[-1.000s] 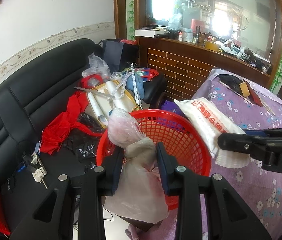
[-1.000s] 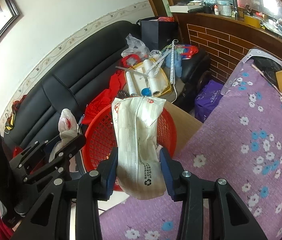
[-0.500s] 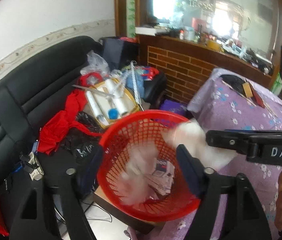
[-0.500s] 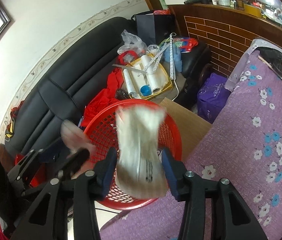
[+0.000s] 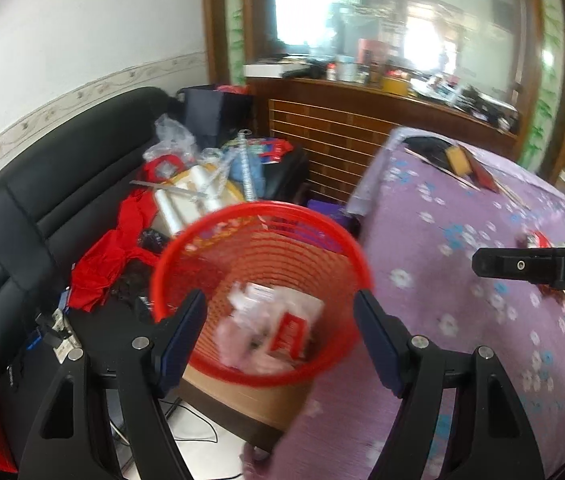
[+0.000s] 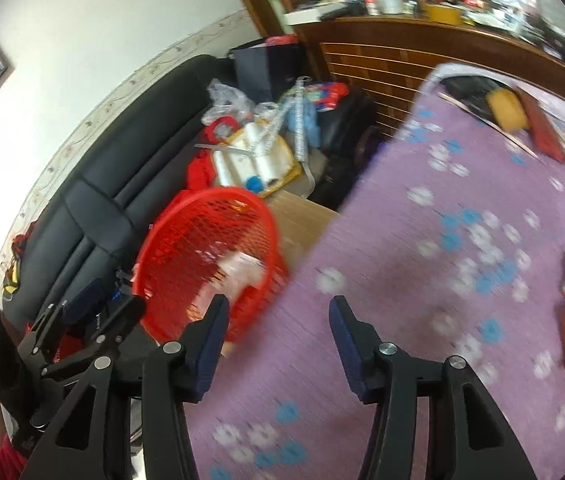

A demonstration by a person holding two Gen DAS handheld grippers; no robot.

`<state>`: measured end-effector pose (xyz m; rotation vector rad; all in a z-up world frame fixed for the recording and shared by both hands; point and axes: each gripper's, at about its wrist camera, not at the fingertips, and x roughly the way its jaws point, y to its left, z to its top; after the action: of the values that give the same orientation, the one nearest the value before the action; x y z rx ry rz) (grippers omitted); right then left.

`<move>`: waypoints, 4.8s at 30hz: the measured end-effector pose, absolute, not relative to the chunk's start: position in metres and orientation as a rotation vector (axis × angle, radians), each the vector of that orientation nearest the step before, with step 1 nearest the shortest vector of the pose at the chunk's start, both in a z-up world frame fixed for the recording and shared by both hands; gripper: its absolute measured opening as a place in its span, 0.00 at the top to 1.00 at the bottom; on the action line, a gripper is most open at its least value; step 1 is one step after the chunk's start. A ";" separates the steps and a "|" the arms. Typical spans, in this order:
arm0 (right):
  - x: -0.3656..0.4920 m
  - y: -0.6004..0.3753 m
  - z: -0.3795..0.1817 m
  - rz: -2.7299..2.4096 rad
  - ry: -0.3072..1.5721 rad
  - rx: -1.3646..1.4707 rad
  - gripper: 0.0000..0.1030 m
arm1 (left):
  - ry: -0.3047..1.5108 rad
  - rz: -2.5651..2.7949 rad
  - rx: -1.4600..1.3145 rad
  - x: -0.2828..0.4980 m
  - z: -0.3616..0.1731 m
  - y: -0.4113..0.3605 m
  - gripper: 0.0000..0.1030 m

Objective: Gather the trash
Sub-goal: 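Move both open tools back over the table items, then grasp the brown snack wrapper with the left tool while the right tool grasps the orange box, then carry the brown wrapper and orange box with both tools over the red basket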

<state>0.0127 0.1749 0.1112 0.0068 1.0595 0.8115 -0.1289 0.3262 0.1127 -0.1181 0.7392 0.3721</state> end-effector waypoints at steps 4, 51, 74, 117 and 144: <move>0.015 0.120 0.105 0.721 1.069 0.007 0.45 | 0.755 0.312 -0.125 -0.126 0.111 0.294 0.28; 0.005 -0.170 0.076 0.525 1.038 0.138 0.75 | 1.029 0.003 -0.443 0.032 0.077 0.078 0.29; -0.031 -0.209 0.094 0.481 1.004 0.171 0.75 | 1.008 0.025 -0.243 0.041 0.049 0.056 0.72; -0.046 0.020 0.121 0.708 0.977 -0.058 0.75 | 0.769 0.264 -0.069 -0.099 0.123 0.183 0.71; -0.062 0.104 0.134 0.783 0.946 -0.107 0.75 | 0.715 0.339 -0.151 -0.126 0.135 0.269 0.71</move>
<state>-0.0619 0.1041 0.1338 -0.1073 0.9463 0.7833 -0.1263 0.2695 0.1353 -0.1507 0.7154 0.3391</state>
